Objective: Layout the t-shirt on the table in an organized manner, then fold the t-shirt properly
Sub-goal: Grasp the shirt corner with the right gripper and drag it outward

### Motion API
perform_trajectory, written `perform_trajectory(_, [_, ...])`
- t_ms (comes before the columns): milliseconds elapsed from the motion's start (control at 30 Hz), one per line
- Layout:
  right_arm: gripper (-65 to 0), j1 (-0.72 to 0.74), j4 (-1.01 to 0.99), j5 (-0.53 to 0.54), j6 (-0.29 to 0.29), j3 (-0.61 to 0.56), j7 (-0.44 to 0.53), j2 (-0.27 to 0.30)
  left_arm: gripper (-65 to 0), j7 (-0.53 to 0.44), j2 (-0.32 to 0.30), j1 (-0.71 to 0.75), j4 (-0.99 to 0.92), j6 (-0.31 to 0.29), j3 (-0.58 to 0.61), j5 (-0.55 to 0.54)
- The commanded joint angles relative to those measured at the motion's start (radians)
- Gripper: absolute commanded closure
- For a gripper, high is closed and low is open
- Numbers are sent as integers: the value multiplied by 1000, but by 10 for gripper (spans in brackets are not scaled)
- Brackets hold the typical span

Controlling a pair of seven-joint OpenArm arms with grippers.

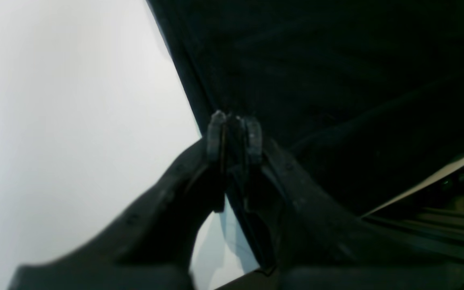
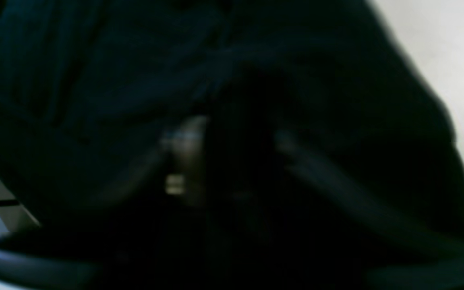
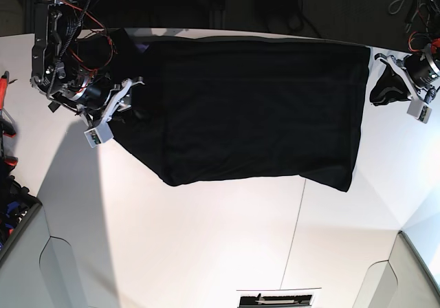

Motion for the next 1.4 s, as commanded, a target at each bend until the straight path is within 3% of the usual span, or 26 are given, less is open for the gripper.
perform_trajectory(0, [-328, 16, 21, 15, 3, 5, 46, 12, -71, -18, -22, -2, 12, -6, -10, -17])
perform_trajectory(100, [-334, 29, 24, 15, 3, 9, 93, 11, -72, -18, -22, -2, 12, -6, -10, -16])
perform_trajectory(333, [-334, 111, 26, -1, -1, 62, 95, 11, -72, -18, -22, 12, 12, -6, -10, -16])
perform_trajectory(533, [-334, 164, 7, -128, -43, 79, 108, 11, -72, -18, -22, 12, 12, -6, -10, -15])
perform_trajectory(800, [-334, 160, -112, -135, -56, 79, 110, 12, -72, -18, -22, 12, 12, -6, -10, -14])
perform_trajectory(1167, [-329, 97, -117, -132, -34, 79, 109, -5, -72, -22, -8, 11, 12, -6, -10, -14])
perform_trajectory(1267, [-274, 91, -117, -148, -33, 79, 111, -17, -72, -22, 11, 12, 12, -6, -10, -14])
perform_trajectory(1367, [-149, 94, -117, -151, -33, 79, 116, -22, -72, -18, 22, 12, 12, -6, -10, -14])
